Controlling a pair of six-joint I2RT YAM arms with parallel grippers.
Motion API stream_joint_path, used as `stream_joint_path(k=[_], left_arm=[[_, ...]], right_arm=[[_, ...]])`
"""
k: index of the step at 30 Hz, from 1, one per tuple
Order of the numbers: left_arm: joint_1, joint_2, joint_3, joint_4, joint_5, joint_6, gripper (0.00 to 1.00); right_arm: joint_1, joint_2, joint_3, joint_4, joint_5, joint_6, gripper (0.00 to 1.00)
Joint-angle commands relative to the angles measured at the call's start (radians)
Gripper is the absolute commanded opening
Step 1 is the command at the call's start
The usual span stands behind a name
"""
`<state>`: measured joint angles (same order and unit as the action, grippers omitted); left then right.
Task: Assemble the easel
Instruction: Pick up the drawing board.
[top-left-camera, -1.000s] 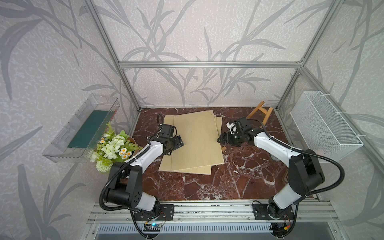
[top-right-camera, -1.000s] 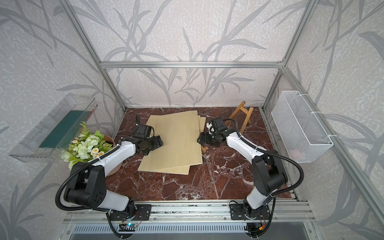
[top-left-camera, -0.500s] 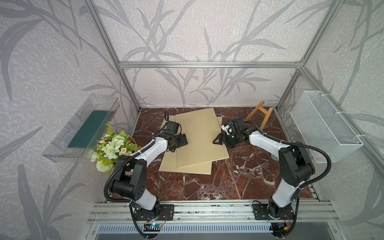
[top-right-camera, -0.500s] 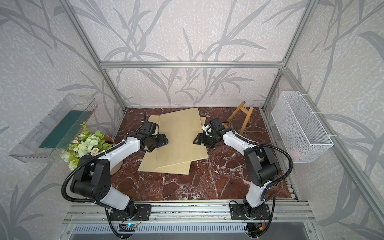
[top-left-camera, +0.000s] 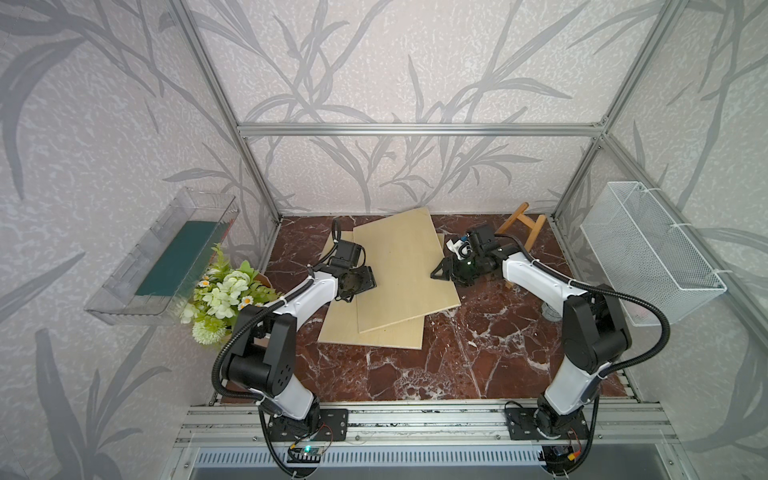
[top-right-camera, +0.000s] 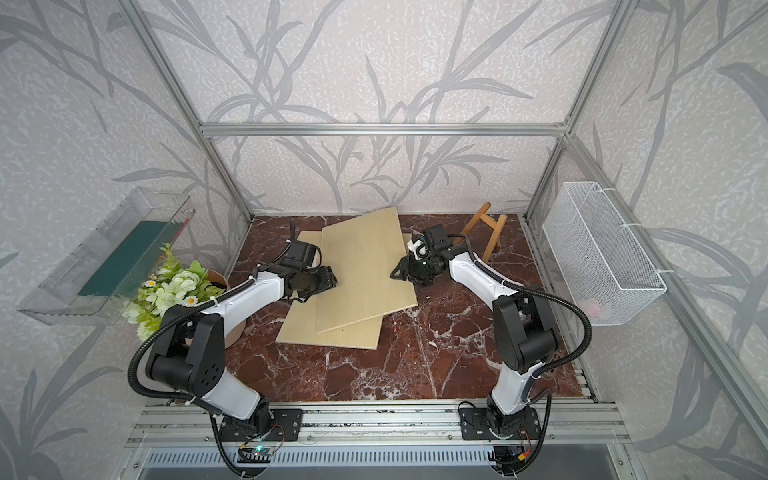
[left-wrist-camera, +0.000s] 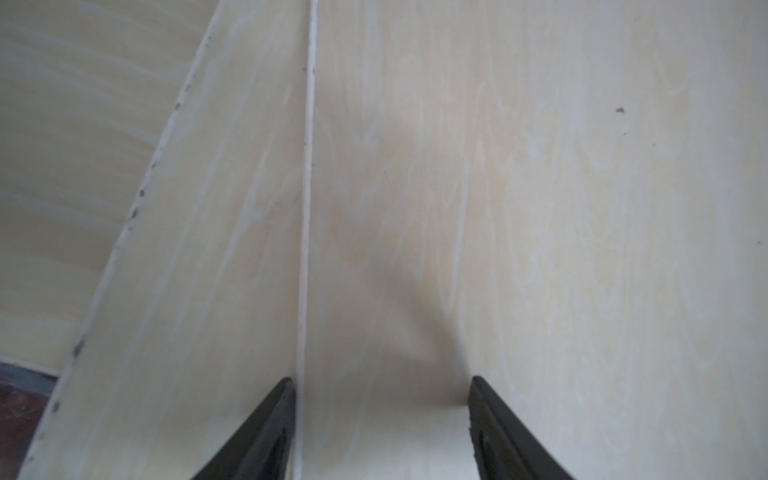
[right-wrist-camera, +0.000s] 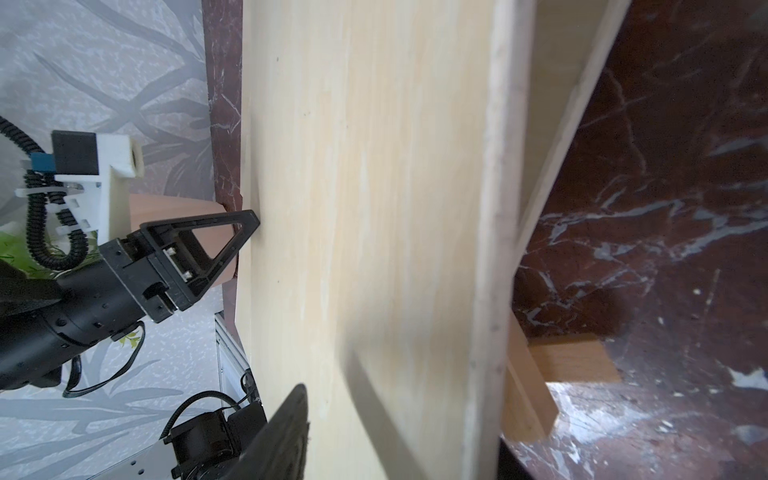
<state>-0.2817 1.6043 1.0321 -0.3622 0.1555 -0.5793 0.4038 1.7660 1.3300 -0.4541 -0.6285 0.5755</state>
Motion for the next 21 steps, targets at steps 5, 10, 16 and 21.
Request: stream_joint_path(k=[5,10,16,21], left_arm=[[-0.076,0.095,-0.041,0.012,0.103,-0.01,0.66],[-0.086,0.129,-0.043,0.074,0.108,-0.042,0.66],[-0.097,0.164,-0.038,0.114,0.121,-0.066,0.65],[-0.099,0.166,-0.04,0.131,0.122,-0.07,0.65]], right_arm=[[0.032,-0.074,0.129,0.093,-0.177,0.053,0.47],[0.039,-0.065,0.155,0.119,-0.214,0.111,0.47],[0.061,-0.065,0.16,0.128,-0.2,0.136,0.39],[0.076,-0.03,0.166,0.14,-0.185,0.163,0.34]])
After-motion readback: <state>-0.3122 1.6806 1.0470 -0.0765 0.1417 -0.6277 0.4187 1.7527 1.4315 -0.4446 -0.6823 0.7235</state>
